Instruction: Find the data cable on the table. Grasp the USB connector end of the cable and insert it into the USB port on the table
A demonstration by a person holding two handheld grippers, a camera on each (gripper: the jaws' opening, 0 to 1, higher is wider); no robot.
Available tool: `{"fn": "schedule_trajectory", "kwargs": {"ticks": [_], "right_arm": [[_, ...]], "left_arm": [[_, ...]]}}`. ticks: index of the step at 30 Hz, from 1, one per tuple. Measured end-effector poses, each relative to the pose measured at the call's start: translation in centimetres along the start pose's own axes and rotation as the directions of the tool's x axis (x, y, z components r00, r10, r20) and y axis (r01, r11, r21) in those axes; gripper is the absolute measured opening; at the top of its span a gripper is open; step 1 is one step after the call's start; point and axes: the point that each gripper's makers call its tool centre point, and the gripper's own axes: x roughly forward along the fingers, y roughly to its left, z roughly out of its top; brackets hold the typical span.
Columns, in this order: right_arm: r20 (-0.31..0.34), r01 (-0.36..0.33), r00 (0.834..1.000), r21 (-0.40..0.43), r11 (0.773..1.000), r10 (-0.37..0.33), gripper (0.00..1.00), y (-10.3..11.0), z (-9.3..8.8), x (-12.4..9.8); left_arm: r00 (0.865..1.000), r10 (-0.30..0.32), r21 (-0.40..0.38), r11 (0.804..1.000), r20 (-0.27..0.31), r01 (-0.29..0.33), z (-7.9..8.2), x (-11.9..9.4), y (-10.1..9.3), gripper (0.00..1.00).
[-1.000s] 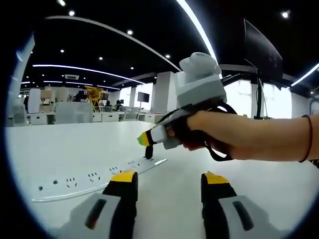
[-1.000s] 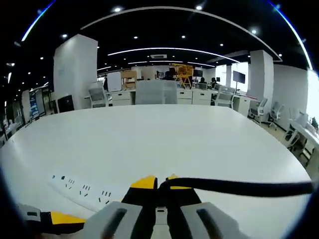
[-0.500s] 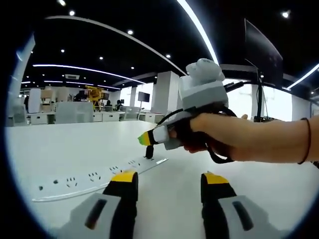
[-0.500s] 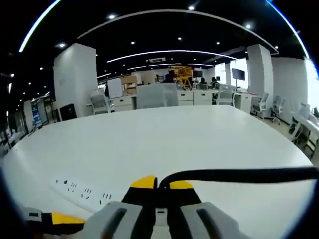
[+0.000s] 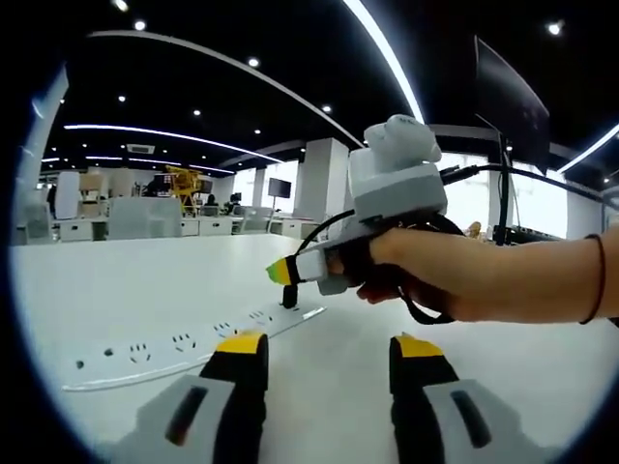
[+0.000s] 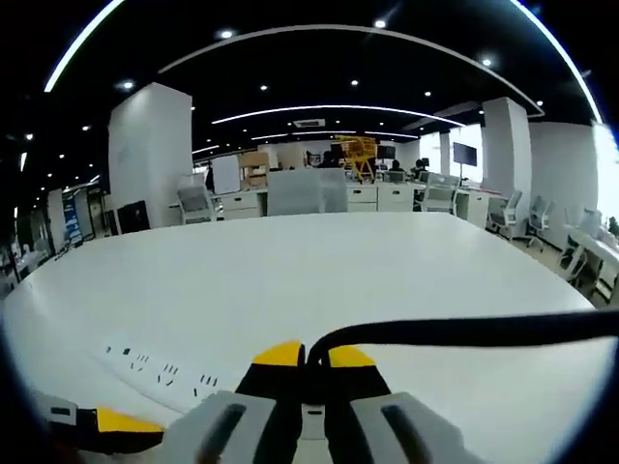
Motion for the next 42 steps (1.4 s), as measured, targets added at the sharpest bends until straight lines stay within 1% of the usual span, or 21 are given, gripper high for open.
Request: {"fn": "schedule_trajectory", "kwargs": {"ticks": [1,7,10,16,29,42], "right_arm": [[-0.004,0.010,1.000,-0.034,0.999,-0.010,0.08,0.07,-0.01,-0.07],[-0.009,0.013,1.000,-0.027,1.000,-0.014,0.08,0.02,-0.01,-0.10],[-0.013,0.020,1.000,-0.050,0.999,-0.021,0.08,0.09,-0.03,-0.17],[-0.012,0.015,1.000,-0.045,0.999,-0.015,0.08,-0.04,0.08,0.05],[-0.007,0.012,1.000,-0.043,0.999,-0.012,0.08,-0.17,0.22,0.24],[-0.007,0.014,1.000,-0.089,0.996,-0.014,0.09,-0.17,0.36,0.36]], "left_arm": [[1.000,0.001,0.000,1.000,-0.001,-0.001,-0.02,0.01,0.02,0.51],[1.000,0.013,-0.002,1.000,-0.003,-0.013,-0.07,0.07,0.24,0.51],[1.000,0.024,0.001,1.000,-0.006,-0.024,-0.12,0.10,0.42,0.51],[1.000,0.026,0.009,1.000,-0.010,-0.026,-0.19,0.15,0.41,0.51],[1.000,0.025,0.000,1.000,0.003,-0.025,0.07,0.06,0.43,0.51],[1.000,0.025,0.009,1.000,0.014,-0.025,0.33,-0.04,0.36,0.51]]}}
